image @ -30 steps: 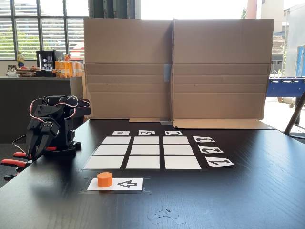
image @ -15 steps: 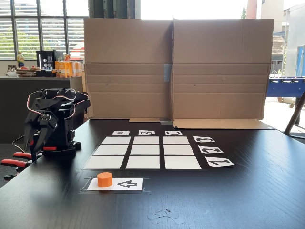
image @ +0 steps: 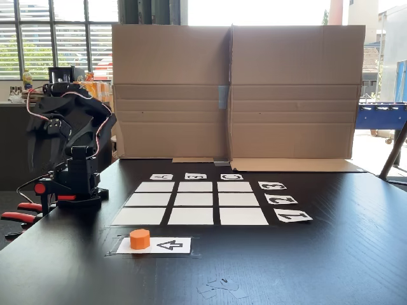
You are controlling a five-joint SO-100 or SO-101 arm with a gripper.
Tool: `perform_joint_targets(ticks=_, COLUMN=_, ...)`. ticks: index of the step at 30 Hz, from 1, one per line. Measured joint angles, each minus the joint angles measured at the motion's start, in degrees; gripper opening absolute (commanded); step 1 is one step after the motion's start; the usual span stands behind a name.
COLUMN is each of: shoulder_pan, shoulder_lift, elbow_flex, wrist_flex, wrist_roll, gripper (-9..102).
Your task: Pick up the round, orange token and place it in the grid on square A1.
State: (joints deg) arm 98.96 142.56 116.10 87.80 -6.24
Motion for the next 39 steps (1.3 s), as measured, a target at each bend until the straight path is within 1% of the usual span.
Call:
perform_joint_targets(ticks=7, shoulder_pan=-0.4, shoulder_lift=-6.9, elbow_flex=-5.9, wrist_flex=0.5, wrist_roll=0.0, gripper=19)
perform_joint_targets(ticks=19, shoulder_pan=-4.9, shoulder_lift=-23.1, elbow_flex=-16.4, wrist_flex=0.4, wrist_roll=0.0, gripper=19)
perform_joint_targets(ticks=28, shoulder_pan=-11.3, shoulder_lift=-36.4, elbow_flex=-26.0, wrist_flex=0.4, wrist_roll=0.0, gripper=20)
perform_joint_targets(ticks=31, shoulder_pan=-13.9, shoulder_lift=-40.8, elbow_flex=-29.4, wrist_flex=0.4, wrist_roll=0.0, gripper=22)
perform_joint_targets(ticks=39, shoulder_pan=-21.4, shoulder_lift=-52.1, elbow_flex=-36.9, wrist_flex=0.4, wrist_roll=0.0, gripper=23)
